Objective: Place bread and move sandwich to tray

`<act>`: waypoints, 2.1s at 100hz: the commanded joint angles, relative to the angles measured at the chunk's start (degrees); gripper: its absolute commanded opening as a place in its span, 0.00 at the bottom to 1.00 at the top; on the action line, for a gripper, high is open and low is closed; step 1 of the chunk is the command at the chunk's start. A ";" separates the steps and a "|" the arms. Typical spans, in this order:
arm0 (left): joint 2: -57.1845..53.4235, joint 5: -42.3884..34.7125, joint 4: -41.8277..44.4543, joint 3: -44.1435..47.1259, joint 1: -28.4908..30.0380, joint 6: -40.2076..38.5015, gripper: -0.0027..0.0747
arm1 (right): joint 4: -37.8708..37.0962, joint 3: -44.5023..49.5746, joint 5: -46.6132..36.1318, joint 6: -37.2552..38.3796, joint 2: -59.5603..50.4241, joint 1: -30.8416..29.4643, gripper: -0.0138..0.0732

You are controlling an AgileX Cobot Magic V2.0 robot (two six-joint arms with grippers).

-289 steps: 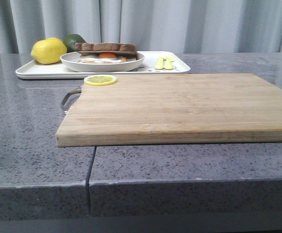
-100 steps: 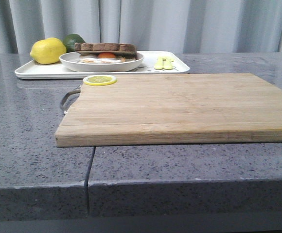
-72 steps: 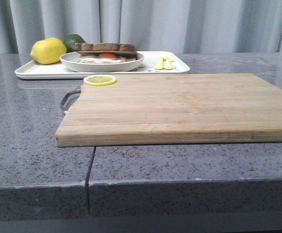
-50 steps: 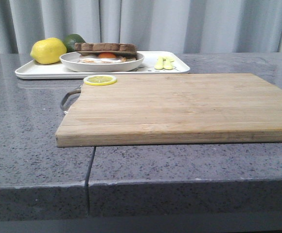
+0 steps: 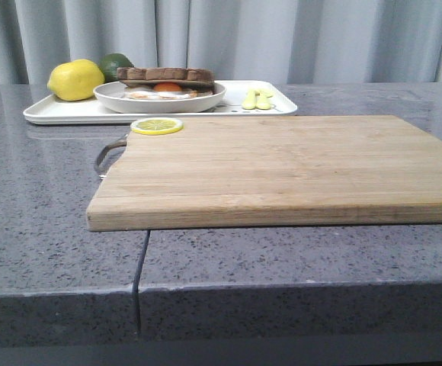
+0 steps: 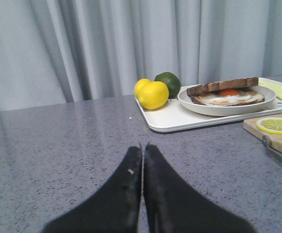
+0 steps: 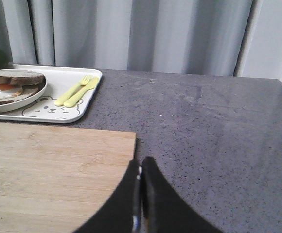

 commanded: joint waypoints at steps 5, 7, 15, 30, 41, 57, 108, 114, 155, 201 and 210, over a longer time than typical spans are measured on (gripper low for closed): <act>-2.93 -2.28 0.54 -0.43 1.46 -0.18 0.01 | 0.00 -1.60 -4.01 -0.19 0.01 -0.31 0.08; -3.39 -2.28 0.54 -0.24 1.72 -0.18 0.01 | 0.00 -1.60 -4.01 -0.19 0.01 -0.31 0.08; -4.52 -2.20 0.54 0.72 2.03 -0.18 0.01 | 0.00 -1.60 -4.01 -0.19 0.01 -0.31 0.08; -6.22 -2.05 0.54 2.45 2.12 -0.18 0.01 | 0.00 -1.60 -4.01 -0.19 0.01 -0.31 0.08; -7.77 -0.27 0.54 2.95 2.12 -0.18 0.01 | 0.00 -1.60 -4.01 -0.19 0.01 -0.31 0.08; -7.77 0.51 1.20 2.95 2.12 -0.18 0.01 | 0.00 -1.60 -4.01 -0.19 0.01 -0.31 0.08; -7.67 0.51 0.81 2.95 2.12 -0.18 0.01 | 0.00 -1.60 -4.01 -0.19 0.01 -0.31 0.08; -7.67 0.51 0.81 2.95 2.12 -0.18 0.01 | 0.00 -1.60 -4.01 -0.19 0.01 -0.31 0.08; -7.67 0.51 0.81 2.95 2.12 -0.18 0.01 | 0.00 -1.60 -4.01 -0.19 0.01 -0.31 0.08; -7.67 0.51 0.81 2.95 2.12 -0.18 0.01 | -7.91 8.80 -11.42 4.61 -6.09 -0.21 0.08; -7.67 0.51 0.81 2.95 2.12 -0.18 0.01 | -10.79 12.44 -12.00 8.55 -9.77 -0.21 0.08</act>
